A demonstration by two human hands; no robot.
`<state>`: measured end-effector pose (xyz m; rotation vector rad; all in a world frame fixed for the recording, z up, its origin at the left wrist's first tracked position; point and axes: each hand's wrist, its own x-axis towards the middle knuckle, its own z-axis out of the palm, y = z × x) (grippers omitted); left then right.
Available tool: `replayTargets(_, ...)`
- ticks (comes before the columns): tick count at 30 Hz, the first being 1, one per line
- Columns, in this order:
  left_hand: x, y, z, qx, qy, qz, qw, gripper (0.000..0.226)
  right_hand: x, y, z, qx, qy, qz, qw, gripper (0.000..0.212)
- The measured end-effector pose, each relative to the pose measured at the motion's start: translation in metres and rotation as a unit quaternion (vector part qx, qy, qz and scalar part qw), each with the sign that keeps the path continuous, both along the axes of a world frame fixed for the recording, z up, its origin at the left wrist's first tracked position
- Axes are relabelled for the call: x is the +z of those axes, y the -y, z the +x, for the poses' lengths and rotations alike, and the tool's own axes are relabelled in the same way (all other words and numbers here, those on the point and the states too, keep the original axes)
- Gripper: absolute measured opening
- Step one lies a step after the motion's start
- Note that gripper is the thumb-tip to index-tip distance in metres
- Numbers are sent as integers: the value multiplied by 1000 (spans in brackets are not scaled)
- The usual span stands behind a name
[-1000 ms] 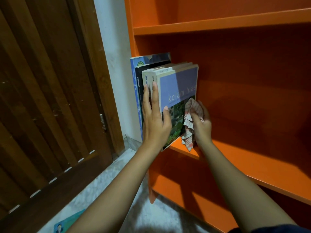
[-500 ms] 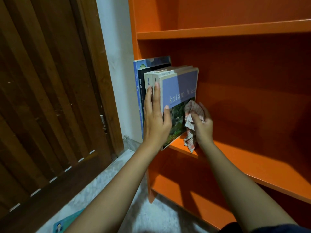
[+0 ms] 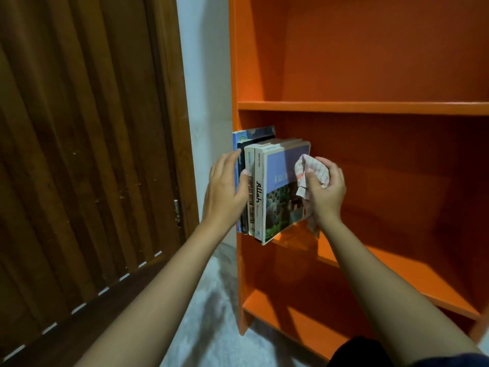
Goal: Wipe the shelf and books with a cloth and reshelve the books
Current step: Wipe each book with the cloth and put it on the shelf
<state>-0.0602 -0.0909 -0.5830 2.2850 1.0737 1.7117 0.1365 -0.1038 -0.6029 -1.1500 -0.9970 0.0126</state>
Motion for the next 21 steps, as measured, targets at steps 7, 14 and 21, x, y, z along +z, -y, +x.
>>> replayTargets(7, 9, 13, -105, 131, -73, -25, 988, 39, 41, 11, -95, 31, 136, 61, 988, 18)
replayTargets(14, -62, 1, -206, 238, -80, -154, 956, 38, -15, -26, -208, 139, 218, -72, 963, 22)
replayTargets(21, -191, -23, -279, 296, -93, -334, 890, 38, -158, -71, -287, 261, 231, -296, 889, 23)
